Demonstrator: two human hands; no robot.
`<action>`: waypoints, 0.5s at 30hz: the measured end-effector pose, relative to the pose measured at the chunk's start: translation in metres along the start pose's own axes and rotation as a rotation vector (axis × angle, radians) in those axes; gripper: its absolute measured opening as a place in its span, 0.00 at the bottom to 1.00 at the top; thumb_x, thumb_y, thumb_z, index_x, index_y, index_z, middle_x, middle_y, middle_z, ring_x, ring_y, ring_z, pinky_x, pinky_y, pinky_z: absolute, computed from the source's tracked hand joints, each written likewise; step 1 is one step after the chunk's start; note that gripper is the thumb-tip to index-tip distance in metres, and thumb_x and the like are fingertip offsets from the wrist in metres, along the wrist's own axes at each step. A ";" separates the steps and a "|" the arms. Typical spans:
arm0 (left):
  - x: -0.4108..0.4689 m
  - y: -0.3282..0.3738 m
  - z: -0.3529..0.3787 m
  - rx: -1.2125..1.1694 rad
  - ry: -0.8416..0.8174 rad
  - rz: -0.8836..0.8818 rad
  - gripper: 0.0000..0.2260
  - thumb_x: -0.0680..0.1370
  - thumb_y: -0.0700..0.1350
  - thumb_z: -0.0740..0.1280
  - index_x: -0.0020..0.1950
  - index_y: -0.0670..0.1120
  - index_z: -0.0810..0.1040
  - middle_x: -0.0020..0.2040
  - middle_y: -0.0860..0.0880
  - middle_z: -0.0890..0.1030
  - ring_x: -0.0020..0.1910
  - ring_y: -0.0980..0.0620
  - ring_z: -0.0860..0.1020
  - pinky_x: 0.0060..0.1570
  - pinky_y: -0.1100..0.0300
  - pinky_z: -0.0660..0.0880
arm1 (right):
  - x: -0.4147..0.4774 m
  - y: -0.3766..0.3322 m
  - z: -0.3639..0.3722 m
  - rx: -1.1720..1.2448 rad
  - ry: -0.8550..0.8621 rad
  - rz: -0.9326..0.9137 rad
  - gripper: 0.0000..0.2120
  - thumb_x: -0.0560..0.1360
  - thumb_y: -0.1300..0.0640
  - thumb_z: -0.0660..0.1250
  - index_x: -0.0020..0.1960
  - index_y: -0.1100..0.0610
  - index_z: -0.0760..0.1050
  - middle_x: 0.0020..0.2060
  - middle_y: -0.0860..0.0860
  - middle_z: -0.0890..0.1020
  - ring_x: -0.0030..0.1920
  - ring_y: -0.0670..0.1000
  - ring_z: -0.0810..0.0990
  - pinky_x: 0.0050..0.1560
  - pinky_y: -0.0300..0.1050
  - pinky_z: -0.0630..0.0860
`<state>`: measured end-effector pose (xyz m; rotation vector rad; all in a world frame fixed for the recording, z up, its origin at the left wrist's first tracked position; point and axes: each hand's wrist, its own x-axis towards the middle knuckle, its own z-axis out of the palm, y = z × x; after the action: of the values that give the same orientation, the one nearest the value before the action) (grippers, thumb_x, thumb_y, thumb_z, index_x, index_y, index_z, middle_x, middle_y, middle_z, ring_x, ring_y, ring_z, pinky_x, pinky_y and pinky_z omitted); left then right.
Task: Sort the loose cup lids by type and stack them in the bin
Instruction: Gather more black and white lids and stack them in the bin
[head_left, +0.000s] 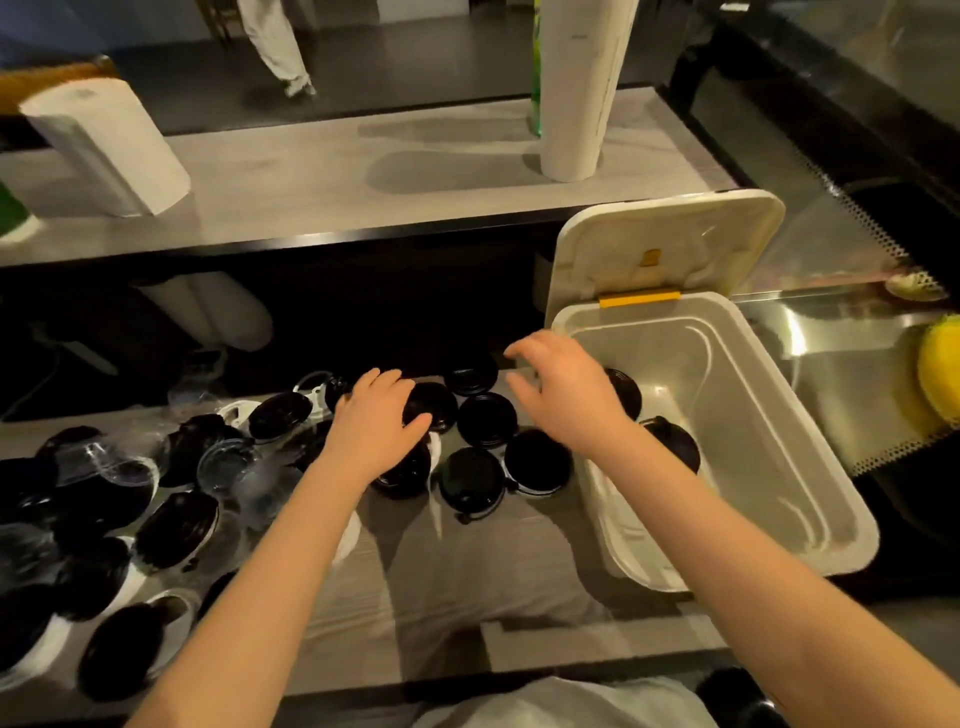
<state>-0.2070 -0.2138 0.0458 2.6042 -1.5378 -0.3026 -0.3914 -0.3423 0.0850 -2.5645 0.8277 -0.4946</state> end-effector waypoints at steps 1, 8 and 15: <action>-0.001 -0.009 0.004 -0.004 -0.014 0.000 0.25 0.79 0.54 0.61 0.73 0.45 0.63 0.75 0.47 0.61 0.75 0.46 0.54 0.72 0.46 0.57 | 0.000 -0.008 0.009 0.018 -0.041 0.017 0.17 0.78 0.54 0.62 0.65 0.57 0.72 0.60 0.54 0.76 0.61 0.54 0.73 0.59 0.48 0.71; -0.002 -0.051 0.041 -0.055 -0.311 -0.082 0.41 0.73 0.58 0.69 0.77 0.47 0.50 0.78 0.51 0.49 0.77 0.47 0.42 0.73 0.44 0.52 | -0.001 -0.014 0.091 -0.161 -0.621 0.369 0.33 0.77 0.49 0.64 0.75 0.57 0.54 0.73 0.57 0.61 0.71 0.60 0.60 0.68 0.56 0.66; 0.002 -0.055 0.059 0.068 -0.385 0.047 0.45 0.70 0.56 0.72 0.78 0.48 0.47 0.78 0.49 0.47 0.76 0.46 0.40 0.72 0.43 0.47 | -0.028 0.020 0.124 -0.217 -0.679 0.591 0.38 0.78 0.59 0.61 0.78 0.53 0.38 0.77 0.54 0.42 0.76 0.61 0.43 0.74 0.57 0.53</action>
<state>-0.1724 -0.1886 -0.0220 2.6711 -1.7428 -0.8003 -0.3675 -0.3073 -0.0365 -2.2424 1.3190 0.6320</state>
